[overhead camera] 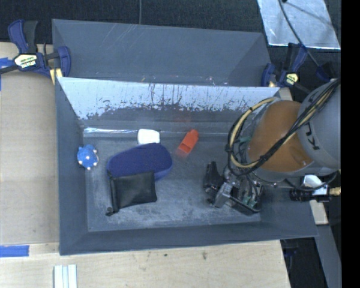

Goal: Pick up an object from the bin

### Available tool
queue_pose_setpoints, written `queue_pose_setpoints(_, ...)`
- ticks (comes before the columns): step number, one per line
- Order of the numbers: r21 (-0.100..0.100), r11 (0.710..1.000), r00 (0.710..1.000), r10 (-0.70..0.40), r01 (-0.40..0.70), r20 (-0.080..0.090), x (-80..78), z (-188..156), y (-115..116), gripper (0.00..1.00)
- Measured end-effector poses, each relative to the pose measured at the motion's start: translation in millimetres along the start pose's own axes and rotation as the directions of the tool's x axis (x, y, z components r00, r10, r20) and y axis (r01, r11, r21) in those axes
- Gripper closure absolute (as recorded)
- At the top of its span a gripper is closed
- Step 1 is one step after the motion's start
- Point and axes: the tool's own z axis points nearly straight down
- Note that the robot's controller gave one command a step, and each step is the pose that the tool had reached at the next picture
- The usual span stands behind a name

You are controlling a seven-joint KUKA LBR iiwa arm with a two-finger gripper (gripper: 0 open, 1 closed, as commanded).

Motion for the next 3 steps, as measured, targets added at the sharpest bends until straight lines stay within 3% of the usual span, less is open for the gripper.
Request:
queue_pose_setpoints(1, 0.002, 1.0, 1.0, -0.003, 0.003, 0.002, 0.0, -20.5, -0.5, 1.0)
queue_pose_setpoints(2, 0.001, 1.0, 1.0, -0.005, 0.005, 0.004, -0.4, -78.7, -0.9, 1.0)
queue_pose_setpoints(3, 0.001, 1.0, 1.0, -0.007, 0.007, 0.001, -0.2, -109.7, -1.3, 1.0)
